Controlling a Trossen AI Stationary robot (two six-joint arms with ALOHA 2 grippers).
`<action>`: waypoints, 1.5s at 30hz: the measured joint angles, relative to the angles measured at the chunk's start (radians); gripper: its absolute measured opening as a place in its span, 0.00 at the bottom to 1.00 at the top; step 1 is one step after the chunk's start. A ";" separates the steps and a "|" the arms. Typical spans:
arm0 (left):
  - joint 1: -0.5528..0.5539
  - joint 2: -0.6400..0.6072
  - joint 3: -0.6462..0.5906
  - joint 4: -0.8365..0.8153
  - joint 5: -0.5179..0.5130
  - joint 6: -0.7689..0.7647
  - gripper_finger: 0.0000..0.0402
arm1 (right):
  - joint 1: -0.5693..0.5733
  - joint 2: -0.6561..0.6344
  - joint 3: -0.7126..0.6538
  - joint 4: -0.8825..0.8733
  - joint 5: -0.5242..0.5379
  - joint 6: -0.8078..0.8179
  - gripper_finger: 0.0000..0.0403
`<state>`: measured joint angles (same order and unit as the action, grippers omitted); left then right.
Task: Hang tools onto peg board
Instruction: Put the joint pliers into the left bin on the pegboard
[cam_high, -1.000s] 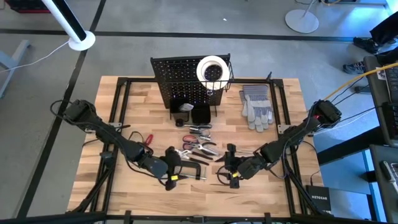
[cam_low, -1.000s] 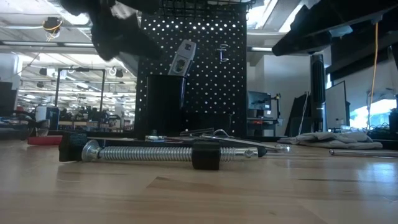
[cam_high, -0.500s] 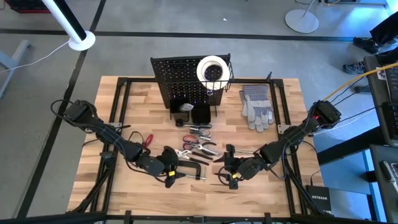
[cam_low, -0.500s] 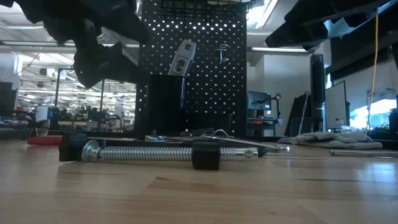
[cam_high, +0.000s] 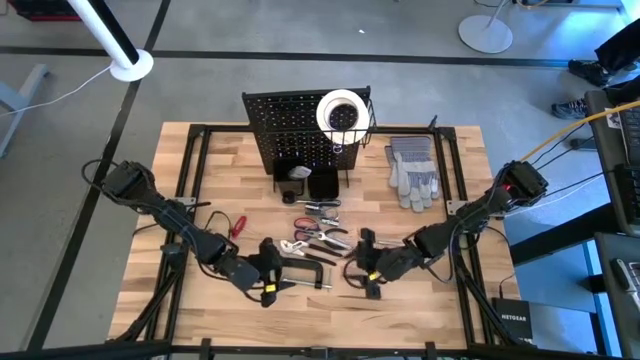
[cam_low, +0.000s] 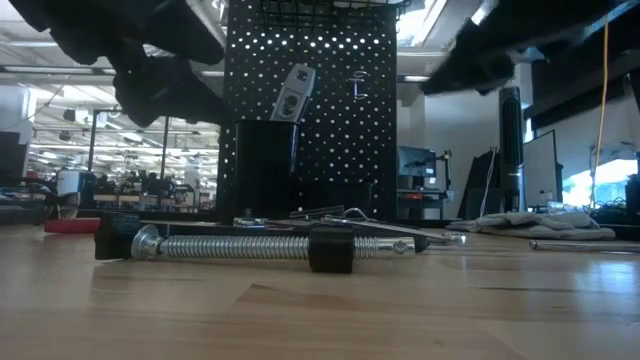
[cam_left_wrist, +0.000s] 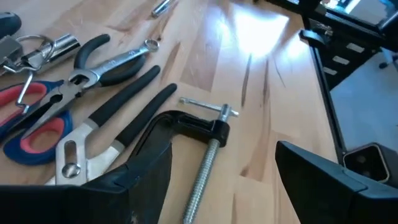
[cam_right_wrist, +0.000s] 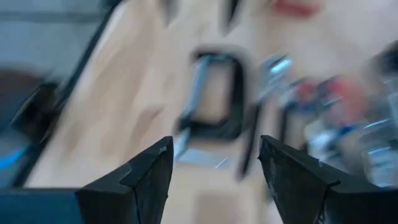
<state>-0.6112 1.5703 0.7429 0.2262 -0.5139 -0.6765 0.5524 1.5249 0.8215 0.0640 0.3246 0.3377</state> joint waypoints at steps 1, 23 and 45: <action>-0.003 0.000 0.000 -0.001 0.001 0.000 0.68 | 0.003 0.000 0.000 -0.016 -0.045 0.000 0.59; 0.000 -0.010 0.001 -0.178 0.040 -0.150 0.68 | -0.044 -0.001 0.000 -0.132 0.002 -0.113 0.59; 0.285 -0.096 -0.076 -0.298 0.250 0.089 0.68 | -0.276 -0.049 0.000 -0.227 -0.159 -0.214 0.59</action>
<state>-0.3263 1.4743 0.6673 -0.0720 -0.2638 -0.5880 0.2767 1.4761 0.8215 -0.1627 0.1657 0.1235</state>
